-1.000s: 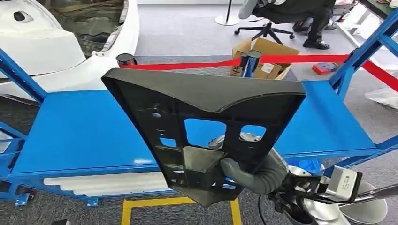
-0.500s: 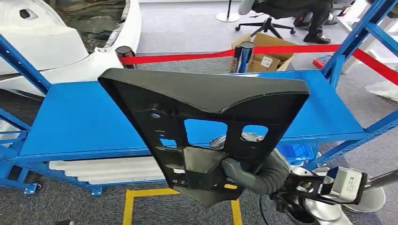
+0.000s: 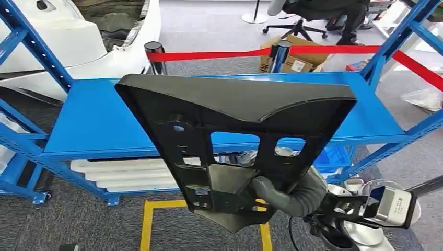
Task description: Take the parts from the cabinet and place them on the table.
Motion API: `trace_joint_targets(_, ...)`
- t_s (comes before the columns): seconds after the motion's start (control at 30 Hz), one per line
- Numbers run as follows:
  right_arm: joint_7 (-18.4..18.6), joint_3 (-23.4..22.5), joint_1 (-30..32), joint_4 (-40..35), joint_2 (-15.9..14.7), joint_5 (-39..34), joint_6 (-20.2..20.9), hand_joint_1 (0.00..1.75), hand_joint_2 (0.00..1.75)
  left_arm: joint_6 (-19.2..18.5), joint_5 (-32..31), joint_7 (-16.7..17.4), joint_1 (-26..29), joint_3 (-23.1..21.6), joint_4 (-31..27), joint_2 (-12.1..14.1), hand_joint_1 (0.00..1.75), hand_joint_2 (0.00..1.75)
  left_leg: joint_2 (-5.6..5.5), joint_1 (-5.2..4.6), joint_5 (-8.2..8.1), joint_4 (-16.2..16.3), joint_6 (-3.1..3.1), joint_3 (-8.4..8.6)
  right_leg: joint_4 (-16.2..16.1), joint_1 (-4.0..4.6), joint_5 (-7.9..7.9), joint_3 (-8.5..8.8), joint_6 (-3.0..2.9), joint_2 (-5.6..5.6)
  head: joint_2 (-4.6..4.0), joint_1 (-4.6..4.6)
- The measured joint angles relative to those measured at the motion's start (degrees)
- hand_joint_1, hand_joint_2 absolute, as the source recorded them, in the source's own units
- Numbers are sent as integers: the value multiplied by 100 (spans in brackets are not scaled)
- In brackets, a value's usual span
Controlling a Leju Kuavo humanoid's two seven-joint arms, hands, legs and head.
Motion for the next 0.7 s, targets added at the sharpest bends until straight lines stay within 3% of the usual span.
trace_joint_targets(0.03,-11,-2,-13,-2,0,-7,0,175,175,0,-7,-2,-2,2,0,0,0,175,-4,-9,50,0,-9,-41,-493,23,111,346,-62,19,0,0)
trace_joint_targets(0.07,-17,-7,-24,-13,0,-11,0,175,175,-2,-7,-2,-2,4,0,-7,0,175,-5,-5,89,1,-25,-64,-985,50,84,710,-133,57,0,-2)
trace_joint_targets(0.1,-30,-13,-32,-44,0,-15,0,175,175,-4,-7,-4,-4,7,0,-7,0,175,-10,-29,125,10,-59,-80,-1405,82,11,937,-174,54,0,-2)
trace_joint_targets(0.17,-39,-28,-36,-50,0,-17,7,175,175,-4,-7,-7,-4,20,0,-4,0,175,-5,10,246,-19,-140,-133,-1462,112,9,906,-173,62,0,-2)
trace_joint_targets(0.2,-39,-33,-35,-50,0,-17,9,175,175,-4,-11,-9,-2,26,0,-4,0,175,-8,10,301,-37,-176,-152,-1478,119,38,882,-197,60,0,-2)
trace_joint_targets(0.23,-39,-37,-33,-50,0,-22,9,175,175,-4,-22,-11,8,35,0,9,0,175,-10,5,265,-19,-207,-189,-1545,46,144,842,-261,30,0,0)
trace_joint_targets(0.27,-42,-35,-35,-50,0,-26,13,175,175,-7,-22,-20,13,35,0,9,0,175,-12,6,41,61,-235,-225,-1539,56,204,774,-282,0,0,-11)
trace_joint_targets(0.3,-46,-37,-29,-50,2,-33,15,175,175,-11,-26,-22,23,35,0,7,0,175,-11,18,-321,342,-251,-302,-1536,58,264,691,-330,-1,0,-22)
trace_joint_targets(0.37,-46,-37,-15,-50,2,-42,15,175,175,-11,-50,-26,18,39,0,13,0,175,-12,28,-928,1198,-294,-496,-1517,73,390,520,-346,-15,0,-28)
trace_joint_targets(0.4,-46,-37,-14,-50,2,-44,18,175,175,-11,-83,-33,17,42,0,15,0,175,-12,28,-1017,1565,-313,-544,-1496,76,454,424,-340,-21,0,-26)
trace_joint_targets(0.43,-46,-37,-12,-50,2,-46,22,175,175,-13,-87,-39,19,42,0,15,0,175,-11,31,-914,1724,-324,-508,-1463,75,504,318,-331,-25,0,-26)
trace_joint_targets(0.47,-46,-37,-11,-50,2,-57,22,175,175,-15,-87,-39,20,44,0,15,0,175,-11,39,-695,1641,-332,-373,-1417,71,549,207,-318,-28,0,-28)
trace_joint_targets(0.53,-48,-42,-11,-50,2,-87,31,175,175,-18,-100,-46,13,48,-2,17,0,175,-10,58,-341,965,-334,146,-1305,66,606,9,-279,-26,0,-28)
trace_joint_targets(0.57,-50,-42,-11,-52,2,-98,35,175,175,-18,-109,-52,4,52,-7,20,0,175,-11,64,-370,464,-324,512,-1235,67,622,-66,-261,-24,0,-31)
trace_joint_targets(0.6,-50,-48,-12,-74,2,-109,39,175,175,-15,-118,-57,-9,59,-13,24,0,175,-13,44,-522,-19,-294,807,-1151,99,629,-147,-237,-26,0,-29)
trace_joint_targets(0.63,-52,-52,-5,-94,2,-114,42,175,175,-9,-137,-55,-17,70,-13,26,0,175,-16,41,-611,-126,-236,846,-1138,101,667,-172,-194,-26,0,-22)
trace_joint_targets(0.7,-55,-63,-6,-98,2,-120,48,175,175,11,-183,-42,-20,79,-13,26,0,175,-17,19,-618,-135,-188,775,-1133,92,763,-238,-127,-28,0,-22)
